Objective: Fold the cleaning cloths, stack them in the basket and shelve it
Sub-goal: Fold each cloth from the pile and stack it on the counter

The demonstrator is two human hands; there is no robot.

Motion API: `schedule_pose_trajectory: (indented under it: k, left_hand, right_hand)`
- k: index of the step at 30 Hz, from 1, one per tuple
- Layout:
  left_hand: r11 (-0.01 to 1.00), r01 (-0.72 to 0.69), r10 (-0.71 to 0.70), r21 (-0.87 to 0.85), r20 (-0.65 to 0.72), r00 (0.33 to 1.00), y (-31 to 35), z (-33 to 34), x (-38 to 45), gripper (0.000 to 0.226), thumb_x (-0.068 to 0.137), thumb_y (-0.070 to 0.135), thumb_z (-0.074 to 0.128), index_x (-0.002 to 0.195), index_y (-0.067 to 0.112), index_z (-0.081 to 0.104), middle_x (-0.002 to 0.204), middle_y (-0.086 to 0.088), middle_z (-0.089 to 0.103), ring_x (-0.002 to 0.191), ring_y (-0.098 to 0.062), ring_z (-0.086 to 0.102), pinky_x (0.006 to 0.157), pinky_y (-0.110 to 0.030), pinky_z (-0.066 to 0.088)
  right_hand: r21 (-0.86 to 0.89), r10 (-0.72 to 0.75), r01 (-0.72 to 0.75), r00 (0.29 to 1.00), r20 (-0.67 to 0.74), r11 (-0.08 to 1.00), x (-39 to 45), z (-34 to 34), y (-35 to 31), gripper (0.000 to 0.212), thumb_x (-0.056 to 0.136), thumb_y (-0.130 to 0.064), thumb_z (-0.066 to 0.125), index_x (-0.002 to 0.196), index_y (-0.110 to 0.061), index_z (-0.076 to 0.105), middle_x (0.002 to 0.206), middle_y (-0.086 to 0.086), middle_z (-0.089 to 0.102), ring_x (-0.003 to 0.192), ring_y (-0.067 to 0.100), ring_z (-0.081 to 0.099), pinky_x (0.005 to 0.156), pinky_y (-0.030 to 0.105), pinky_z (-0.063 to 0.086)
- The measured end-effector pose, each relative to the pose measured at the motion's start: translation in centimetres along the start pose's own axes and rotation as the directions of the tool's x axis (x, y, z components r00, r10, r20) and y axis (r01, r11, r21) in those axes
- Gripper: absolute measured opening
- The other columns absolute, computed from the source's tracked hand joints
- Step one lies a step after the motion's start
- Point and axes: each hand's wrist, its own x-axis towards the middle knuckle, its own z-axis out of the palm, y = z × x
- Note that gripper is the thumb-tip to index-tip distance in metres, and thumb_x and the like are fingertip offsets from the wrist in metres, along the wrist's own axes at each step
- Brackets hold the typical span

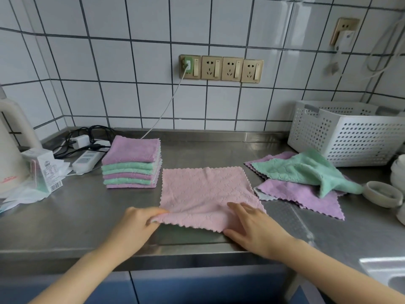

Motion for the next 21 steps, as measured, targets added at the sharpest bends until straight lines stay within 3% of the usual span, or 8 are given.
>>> schedule_pose_trajectory:
  k: [1,3,6,10,13,15,17,21]
  left_hand:
    - [0.997,0.033,-0.035,-0.065,-0.025,0.999,0.2,0.0,0.2,0.008,0.083,0.027,0.066,0.083,0.025,0.074,0.066,0.008,0.066,0.056,0.005,0.053,0.060,-0.011,0.037]
    - [0.988,0.025,-0.040,-0.153,-0.095,0.995,0.3,0.0,0.5,0.046,0.080,0.052,0.053,0.055,0.014,0.052,0.048,0.003,0.039,0.048,-0.002,0.031,0.052,-0.019,0.026]
    - [0.984,-0.032,0.005,-0.175,-0.152,0.988,1.1,-0.3,0.7,0.054,0.087,0.042,0.058,0.054,0.007,0.033,0.054,0.007,0.021,0.051,-0.004,0.020,0.050,-0.022,0.017]
    - [0.979,-0.061,0.035,-0.193,-0.135,0.990,0.3,-0.7,0.5,0.046,0.087,0.044,0.054,0.058,0.010,0.046,0.053,0.008,0.028,0.050,-0.003,0.025,0.050,-0.021,0.019]
    - [0.984,-0.018,-0.001,-0.178,-0.110,0.994,-1.1,-1.4,-0.4,0.022,0.090,0.022,0.061,0.079,0.040,0.066,0.060,0.007,0.060,0.053,-0.001,0.044,0.055,-0.020,0.035]
    - [0.992,-0.017,0.010,-0.128,-0.052,0.999,-1.5,-2.0,-1.3,0.044,0.089,0.007,0.060,0.100,0.050,0.062,0.087,0.024,0.070,0.077,0.008,0.062,0.074,-0.015,0.048]
    - [0.994,-0.072,0.073,-0.081,0.005,0.997,-1.7,-2.1,-2.2,0.061,0.084,-0.005,0.062,0.108,0.052,0.058,0.107,0.050,0.052,0.110,0.018,0.052,0.095,-0.004,0.038]
    - [0.985,-0.019,0.038,-0.169,0.108,0.993,-1.6,-2.2,-3.5,0.067,0.080,-0.009,0.065,0.095,0.056,0.066,0.114,0.045,0.052,0.121,0.012,0.046,0.098,-0.004,0.036]
  right_hand:
    - [-0.012,0.009,-0.009,1.000,0.011,1.000,-0.2,0.0,-0.2,0.075,0.084,-0.069,0.037,0.143,-0.026,0.025,0.132,-0.004,0.049,0.123,0.017,0.043,0.102,0.038,0.036]
    - [-0.022,0.050,-0.049,0.998,0.042,0.999,-0.2,0.2,-0.9,0.088,0.078,-0.079,0.031,0.147,-0.027,0.016,0.141,-0.007,0.043,0.131,0.019,0.034,0.107,0.046,0.031]
    - [-0.094,0.123,-0.118,0.991,0.049,0.989,0.2,0.9,-2.2,0.093,0.075,-0.082,0.027,0.147,-0.026,0.011,0.146,-0.009,0.036,0.131,0.026,0.032,0.103,0.052,0.031]
    - [-0.107,0.119,-0.121,0.993,-0.025,0.987,0.6,0.5,-2.4,0.040,0.088,-0.035,0.044,0.125,-0.021,0.040,0.119,0.002,0.057,0.107,0.029,0.052,0.078,0.037,0.042]
    - [-0.028,0.137,-0.138,0.990,-0.014,0.990,0.0,-0.5,-0.4,0.048,0.082,-0.012,0.049,0.129,-0.023,0.042,0.119,0.003,0.059,0.101,0.029,0.059,0.073,0.037,0.049]
    - [0.025,0.107,-0.107,0.994,-0.028,0.994,-0.8,-0.9,1.5,0.055,0.080,-0.006,0.051,0.132,-0.023,0.048,0.129,0.000,0.057,0.114,0.024,0.057,0.090,0.036,0.049]
    - [0.064,-0.016,0.016,1.000,-0.004,0.998,-1.7,-0.9,3.3,0.056,0.079,0.000,0.054,0.130,-0.024,0.056,0.138,-0.005,0.053,0.129,0.015,0.047,0.108,0.024,0.035]
    - [0.257,-0.099,0.114,0.993,-0.070,0.960,-3.5,-1.5,5.1,0.054,0.073,0.003,0.068,0.110,-0.037,0.069,0.123,-0.023,0.058,0.128,-0.004,0.044,0.107,0.025,0.039]
